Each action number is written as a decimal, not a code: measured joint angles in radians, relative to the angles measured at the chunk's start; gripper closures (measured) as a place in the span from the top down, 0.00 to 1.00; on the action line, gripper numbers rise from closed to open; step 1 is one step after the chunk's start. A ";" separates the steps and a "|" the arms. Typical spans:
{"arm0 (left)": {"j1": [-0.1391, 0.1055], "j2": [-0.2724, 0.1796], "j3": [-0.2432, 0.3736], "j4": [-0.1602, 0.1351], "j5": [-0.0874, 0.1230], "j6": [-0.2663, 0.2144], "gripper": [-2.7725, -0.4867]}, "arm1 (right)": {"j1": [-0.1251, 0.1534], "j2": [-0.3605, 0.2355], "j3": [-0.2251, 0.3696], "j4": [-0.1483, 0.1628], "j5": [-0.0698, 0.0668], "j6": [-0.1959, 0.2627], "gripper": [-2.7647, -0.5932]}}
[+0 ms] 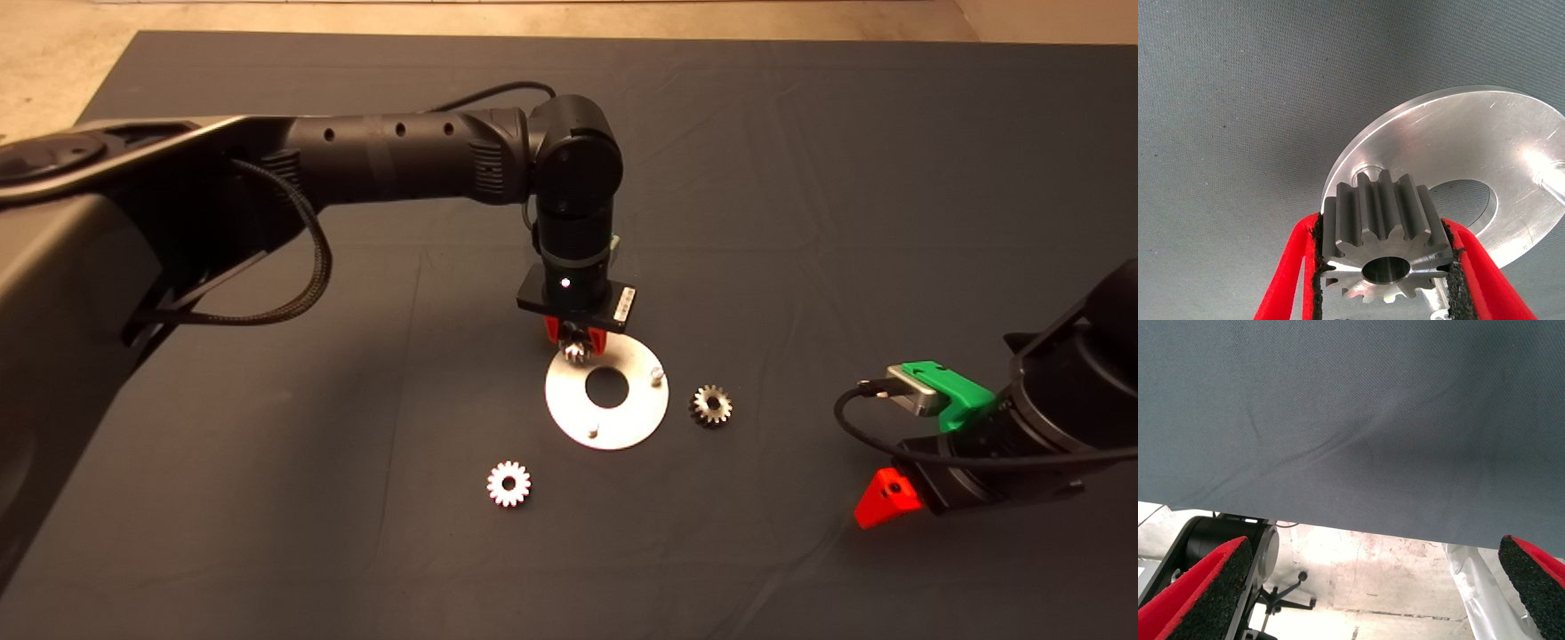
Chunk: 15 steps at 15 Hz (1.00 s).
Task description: Install three planetary gears onto the carrier pins
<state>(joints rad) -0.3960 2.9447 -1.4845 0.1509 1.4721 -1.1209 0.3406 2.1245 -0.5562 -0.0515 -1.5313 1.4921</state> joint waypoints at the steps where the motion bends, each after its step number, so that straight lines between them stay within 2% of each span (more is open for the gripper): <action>1: 0.000 0.000 0.000 0.000 0.000 0.000 0.20 | 0.000 0.000 0.000 0.000 0.000 0.000 1.00; 7: -0.001 0.000 0.002 -0.001 0.002 0.000 0.25 | 0.000 0.000 0.000 0.000 0.000 0.000 1.00; 9: -0.001 0.000 0.003 -0.001 0.001 0.000 0.30 | 0.000 0.000 0.000 0.000 0.000 0.000 1.00; 12: -0.001 0.000 0.037 -0.003 0.003 -0.009 0.36 | 0.000 0.000 0.000 0.000 0.000 0.000 1.00; 15: -0.004 0.000 0.034 -0.002 -0.001 -0.016 0.42 | 0.000 0.000 0.000 0.000 0.000 0.000 1.00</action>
<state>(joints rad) -0.3998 2.9447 -1.4504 0.1485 1.4715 -1.1368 0.3406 2.1240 -0.5562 -0.0515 -1.5317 1.4921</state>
